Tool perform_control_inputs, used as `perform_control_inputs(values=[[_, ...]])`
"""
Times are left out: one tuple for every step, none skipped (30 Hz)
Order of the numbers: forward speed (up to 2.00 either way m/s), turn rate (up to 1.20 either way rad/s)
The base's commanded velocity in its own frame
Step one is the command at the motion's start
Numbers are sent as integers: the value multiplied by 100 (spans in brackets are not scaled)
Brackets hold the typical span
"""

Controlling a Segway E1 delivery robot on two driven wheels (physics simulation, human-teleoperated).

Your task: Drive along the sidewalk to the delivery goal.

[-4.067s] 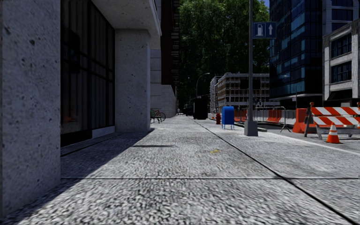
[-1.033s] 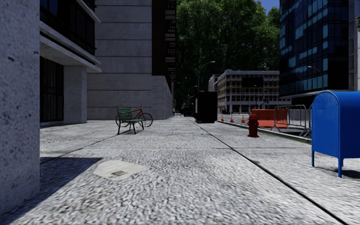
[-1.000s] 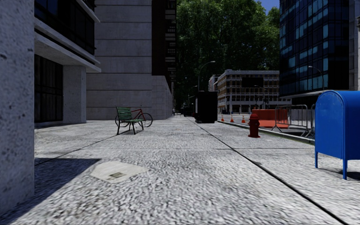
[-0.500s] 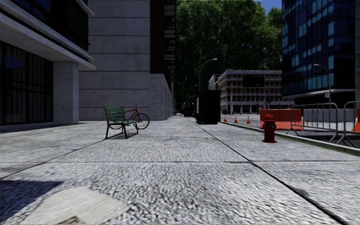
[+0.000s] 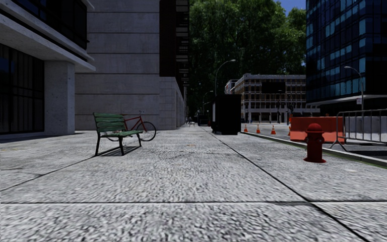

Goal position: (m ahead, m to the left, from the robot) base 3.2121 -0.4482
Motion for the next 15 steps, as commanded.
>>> perform_control_inputs(values=[[200,0],[200,0],[200,0],[200,0],[200,0],[200,0],[200,0],[200,0],[200,0],[200,0],[200,0],[200,0],[200,0],[200,0],[200,0]])
